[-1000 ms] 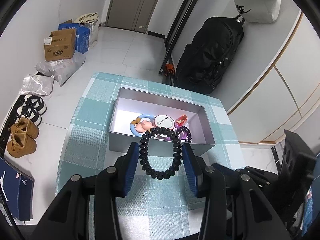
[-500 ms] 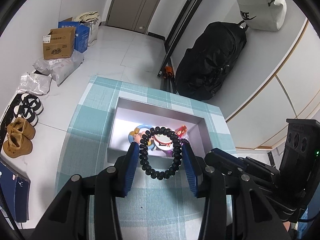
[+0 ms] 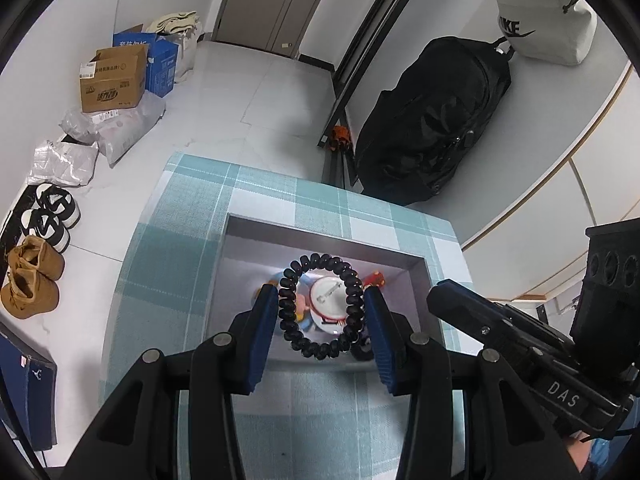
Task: Organize jewelry
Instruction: 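Lower the black bracelet and white charm into the grey box, then open both tools to release the bracelet and charm in the box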
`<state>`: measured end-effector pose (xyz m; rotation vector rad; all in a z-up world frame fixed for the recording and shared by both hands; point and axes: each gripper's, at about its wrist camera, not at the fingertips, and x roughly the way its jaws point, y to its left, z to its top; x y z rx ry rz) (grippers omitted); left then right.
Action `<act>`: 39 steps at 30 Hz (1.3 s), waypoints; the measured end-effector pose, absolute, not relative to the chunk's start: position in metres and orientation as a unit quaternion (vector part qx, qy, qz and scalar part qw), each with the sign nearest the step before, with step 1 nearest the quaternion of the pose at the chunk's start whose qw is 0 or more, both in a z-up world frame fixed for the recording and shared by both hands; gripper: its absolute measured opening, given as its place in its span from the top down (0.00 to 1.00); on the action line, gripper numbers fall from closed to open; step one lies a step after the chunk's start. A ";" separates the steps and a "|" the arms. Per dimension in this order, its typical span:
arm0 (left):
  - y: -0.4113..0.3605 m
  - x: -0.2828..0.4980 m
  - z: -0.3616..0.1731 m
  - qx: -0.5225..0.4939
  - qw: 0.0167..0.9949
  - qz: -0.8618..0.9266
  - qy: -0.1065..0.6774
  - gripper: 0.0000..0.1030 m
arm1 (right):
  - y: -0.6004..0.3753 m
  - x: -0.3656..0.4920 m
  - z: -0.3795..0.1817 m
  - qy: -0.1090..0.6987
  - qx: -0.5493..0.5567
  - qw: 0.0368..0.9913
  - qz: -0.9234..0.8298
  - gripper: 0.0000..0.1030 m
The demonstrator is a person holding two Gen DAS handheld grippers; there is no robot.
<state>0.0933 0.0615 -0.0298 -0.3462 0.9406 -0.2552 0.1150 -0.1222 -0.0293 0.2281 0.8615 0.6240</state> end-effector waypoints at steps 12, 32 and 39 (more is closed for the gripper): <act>0.057 0.114 -0.039 -0.171 0.860 -0.122 0.465 0.63 | -0.129 0.136 -0.036 0.420 0.127 0.850 0.293 0.84; 0.054 0.126 -0.050 -0.166 0.853 -0.115 0.481 0.63 | -0.128 0.146 -0.048 0.444 0.129 0.841 0.281 0.81; 0.059 0.127 -0.053 -0.199 0.841 -0.135 0.484 0.51 | -0.131 0.142 -0.044 0.435 0.127 0.849 0.273 0.77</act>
